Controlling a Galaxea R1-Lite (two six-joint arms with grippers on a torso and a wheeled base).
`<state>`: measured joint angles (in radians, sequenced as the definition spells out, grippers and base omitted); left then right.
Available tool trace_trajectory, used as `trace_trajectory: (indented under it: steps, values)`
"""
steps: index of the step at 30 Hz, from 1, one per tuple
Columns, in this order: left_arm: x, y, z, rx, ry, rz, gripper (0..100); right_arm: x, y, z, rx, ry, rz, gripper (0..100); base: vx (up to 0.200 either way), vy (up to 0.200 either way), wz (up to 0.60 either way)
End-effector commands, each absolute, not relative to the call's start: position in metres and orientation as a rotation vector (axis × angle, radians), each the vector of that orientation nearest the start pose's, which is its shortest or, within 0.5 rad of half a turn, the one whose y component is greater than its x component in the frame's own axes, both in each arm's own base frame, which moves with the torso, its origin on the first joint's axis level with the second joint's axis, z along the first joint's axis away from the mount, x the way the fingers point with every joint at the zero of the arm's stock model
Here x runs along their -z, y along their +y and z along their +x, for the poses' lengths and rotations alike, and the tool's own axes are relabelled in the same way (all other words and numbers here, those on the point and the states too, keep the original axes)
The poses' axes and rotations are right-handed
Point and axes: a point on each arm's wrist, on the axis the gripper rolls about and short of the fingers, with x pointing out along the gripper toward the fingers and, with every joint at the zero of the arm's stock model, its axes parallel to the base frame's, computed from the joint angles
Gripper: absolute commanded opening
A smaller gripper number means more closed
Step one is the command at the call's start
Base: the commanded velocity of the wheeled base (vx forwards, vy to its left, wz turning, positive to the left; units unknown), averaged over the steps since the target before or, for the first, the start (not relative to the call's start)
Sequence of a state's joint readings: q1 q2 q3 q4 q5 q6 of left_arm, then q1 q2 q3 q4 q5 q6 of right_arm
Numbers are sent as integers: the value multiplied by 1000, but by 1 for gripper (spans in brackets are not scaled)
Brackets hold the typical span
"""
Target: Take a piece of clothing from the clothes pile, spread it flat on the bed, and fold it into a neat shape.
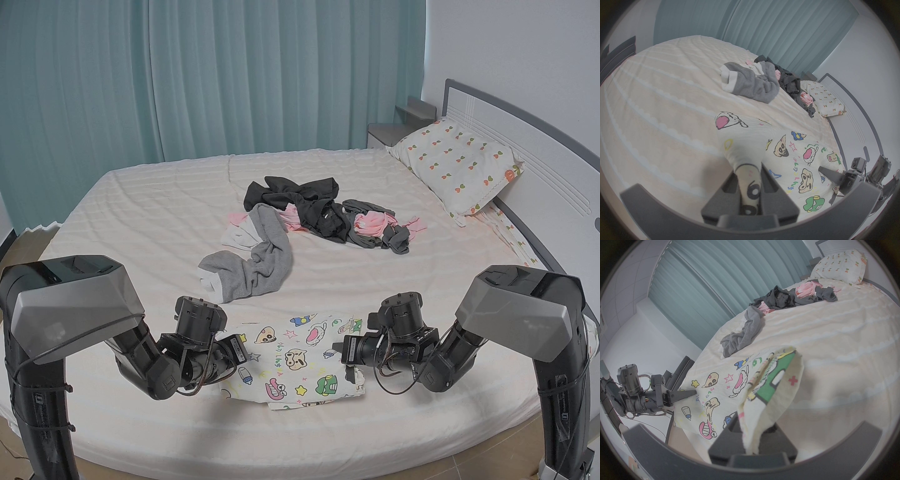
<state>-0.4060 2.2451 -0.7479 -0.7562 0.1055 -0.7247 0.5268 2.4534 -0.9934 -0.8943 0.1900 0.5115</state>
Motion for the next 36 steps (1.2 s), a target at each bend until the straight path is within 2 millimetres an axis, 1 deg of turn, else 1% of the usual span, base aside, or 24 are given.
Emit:
trace_trajectory:
  steps: [1,2,10,13,14,15,16,24,26,30,33,36]
  values:
    - [8,-135,321,-2,795,-489,0,38,210,354,-523,750,375,0,0,0,0]
    - [9,-135,321,-3,798,-488,0,41,209,354,-518,757,374,0,0,0,0]
    - [22,-134,319,-19,834,-474,0,47,210,354,-499,760,364,0,0,0,0]
    - [24,-134,319,-21,839,-472,0,50,210,354,-496,768,360,0,0,0,0]
    - [25,-134,319,-22,841,-471,100,53,210,353,-494,774,359,0,0,0,0]
    - [25,-134,318,-23,844,-469,100,56,209,353,-492,780,357,0,0,0,0]
    - [26,-134,318,-23,845,-468,100,56,209,353,-491,779,357,100,0,0,0]
    - [32,-130,311,-39,877,-454,100,54,203,353,-443,770,351,100,0,0,0]
    - [35,-125,300,-44,909,-420,100,51,195,350,-403,782,332,100,0,0,0]
    - [42,-118,286,-28,957,-321,100,44,189,343,-380,862,281,100,0,0,0]
    - [45,-116,279,-23,984,-289,100,45,187,340,-386,889,226,100,0,0,0]
    - [46,-115,276,-27,994,-283,100,46,188,337,-399,900,183,100,0,0,0]
